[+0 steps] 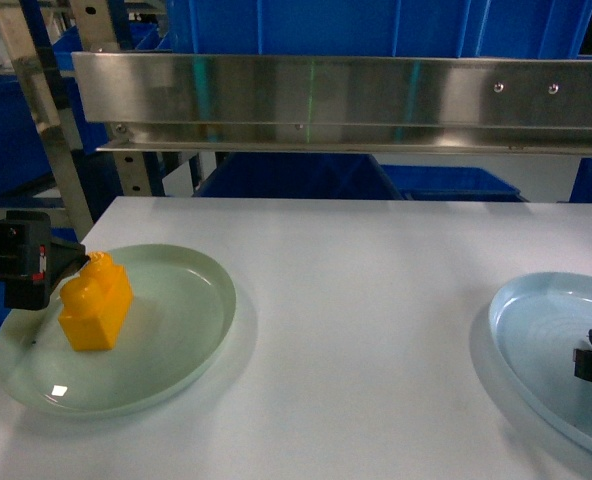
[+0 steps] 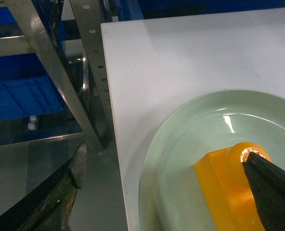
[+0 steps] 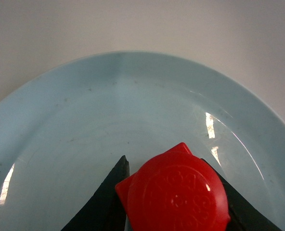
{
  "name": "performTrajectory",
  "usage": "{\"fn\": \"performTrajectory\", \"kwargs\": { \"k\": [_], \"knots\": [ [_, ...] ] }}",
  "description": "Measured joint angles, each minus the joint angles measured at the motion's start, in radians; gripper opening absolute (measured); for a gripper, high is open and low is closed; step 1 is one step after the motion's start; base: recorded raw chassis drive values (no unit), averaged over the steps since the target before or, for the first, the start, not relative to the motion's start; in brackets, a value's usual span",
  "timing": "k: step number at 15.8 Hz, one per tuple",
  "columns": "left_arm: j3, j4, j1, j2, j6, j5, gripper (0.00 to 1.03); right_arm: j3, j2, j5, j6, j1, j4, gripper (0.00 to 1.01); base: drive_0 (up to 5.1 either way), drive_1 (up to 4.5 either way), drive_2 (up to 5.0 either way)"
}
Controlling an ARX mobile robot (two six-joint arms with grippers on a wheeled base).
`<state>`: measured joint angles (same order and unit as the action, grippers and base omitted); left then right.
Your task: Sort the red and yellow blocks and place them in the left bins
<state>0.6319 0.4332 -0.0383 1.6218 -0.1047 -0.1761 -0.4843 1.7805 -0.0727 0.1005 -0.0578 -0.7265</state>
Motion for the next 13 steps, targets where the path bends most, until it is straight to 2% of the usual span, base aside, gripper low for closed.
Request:
{"fn": "performTrajectory", "kwargs": {
  "k": [2,3,6,9,11,13],
  "knots": [
    [-0.006,0.012,0.0,0.0,0.0,0.0,0.98,0.036,-0.068,-0.01,-0.024,0.0,0.001,0.35,0.0,0.0,0.0],
    [-0.01,0.02,-0.008,0.0,0.0,0.003,0.98,0.09,-0.27,0.004,-0.051,0.009,0.05,0.35,0.0,0.0,0.0],
    [-0.019,0.033,-0.019,0.0,0.0,0.0,0.98,0.177,-0.613,0.095,-0.068,0.096,0.241,0.34,0.0,0.0,0.0],
    [-0.025,0.044,-0.024,0.0,0.0,0.002,0.98,0.181,-0.909,0.185,-0.075,0.165,0.426,0.34,0.0,0.0,0.0],
    [-0.028,0.049,-0.022,0.0,0.001,0.008,0.98,0.181,-1.056,0.222,-0.076,0.183,0.521,0.34,0.0,0.0,0.0],
    [-0.028,0.051,-0.014,0.0,0.004,0.018,0.98,0.195,-1.08,0.218,-0.087,0.175,0.51,0.34,0.0,0.0,0.0]
  ]
}}
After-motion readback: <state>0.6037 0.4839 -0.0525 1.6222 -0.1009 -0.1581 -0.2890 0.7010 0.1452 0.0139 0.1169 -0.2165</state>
